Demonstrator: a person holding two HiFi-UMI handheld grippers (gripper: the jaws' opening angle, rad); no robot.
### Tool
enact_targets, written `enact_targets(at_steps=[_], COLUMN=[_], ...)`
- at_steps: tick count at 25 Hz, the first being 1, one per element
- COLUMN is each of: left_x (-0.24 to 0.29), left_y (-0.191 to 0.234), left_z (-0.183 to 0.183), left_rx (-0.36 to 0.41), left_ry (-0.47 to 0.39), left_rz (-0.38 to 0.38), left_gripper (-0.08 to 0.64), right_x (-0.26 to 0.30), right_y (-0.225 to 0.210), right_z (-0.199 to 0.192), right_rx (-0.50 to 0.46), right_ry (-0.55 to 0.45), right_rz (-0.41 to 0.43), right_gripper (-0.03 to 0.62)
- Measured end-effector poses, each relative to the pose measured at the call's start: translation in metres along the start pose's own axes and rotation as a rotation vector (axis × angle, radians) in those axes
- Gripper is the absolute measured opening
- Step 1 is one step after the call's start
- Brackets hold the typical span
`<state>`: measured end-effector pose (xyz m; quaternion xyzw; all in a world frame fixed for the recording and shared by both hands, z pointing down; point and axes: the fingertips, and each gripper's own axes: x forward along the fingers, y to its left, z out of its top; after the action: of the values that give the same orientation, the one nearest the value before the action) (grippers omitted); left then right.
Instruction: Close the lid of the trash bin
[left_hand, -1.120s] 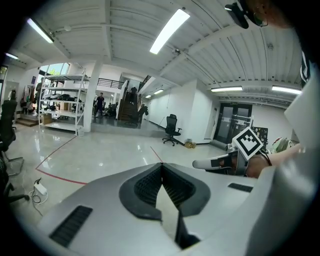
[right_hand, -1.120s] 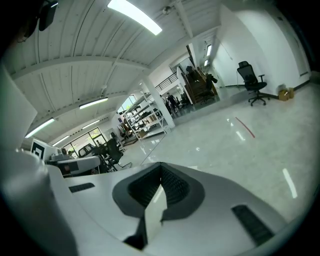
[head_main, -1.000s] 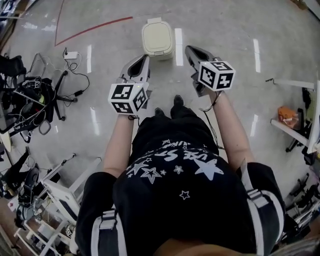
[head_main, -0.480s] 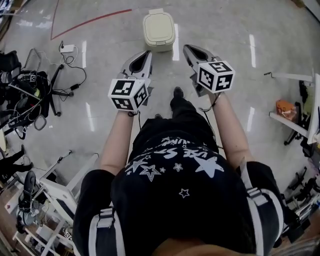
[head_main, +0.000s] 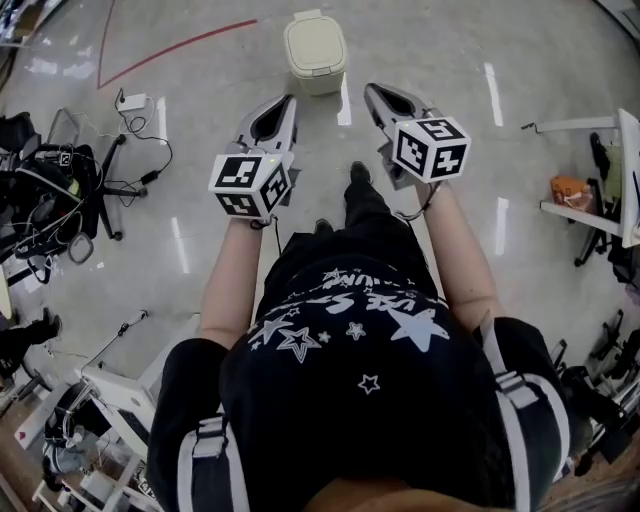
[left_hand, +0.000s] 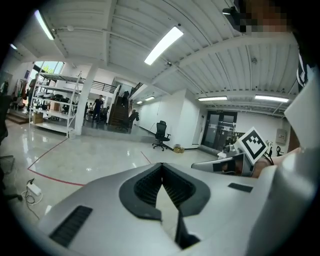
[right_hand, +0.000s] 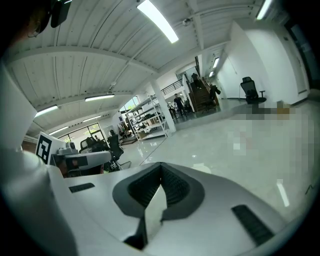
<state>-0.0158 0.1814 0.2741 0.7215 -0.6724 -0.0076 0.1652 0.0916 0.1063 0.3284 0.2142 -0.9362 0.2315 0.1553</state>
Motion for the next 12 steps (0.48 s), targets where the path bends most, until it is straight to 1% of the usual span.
enact_targets(at_steps=[3, 5, 12], left_x=[-0.031, -0.051, -0.085], left_y=[0.006, 0.005, -0.019], left_z=[0.004, 0.002, 0.001], left_rx=[0.004, 0.007, 0.027], left_ry=[-0.041, -0.053, -0.079], left_rz=[-0.02, -0.03, -0.066], left_gripper=[0.012, 0.011, 0.012], right_x=[-0.009, -0.016, -0.048], right_y=[0.03, 0.049, 0.081], right_z=[-0.007, -0.013, -0.021], right_rx=[-0.021, -0.032, -0.06], right_ry=[-0.031, -0.046, -0.085], right_rz=[-0.022, -0.028, -0.022], right_gripper=[0.006, 0.006, 0.006])
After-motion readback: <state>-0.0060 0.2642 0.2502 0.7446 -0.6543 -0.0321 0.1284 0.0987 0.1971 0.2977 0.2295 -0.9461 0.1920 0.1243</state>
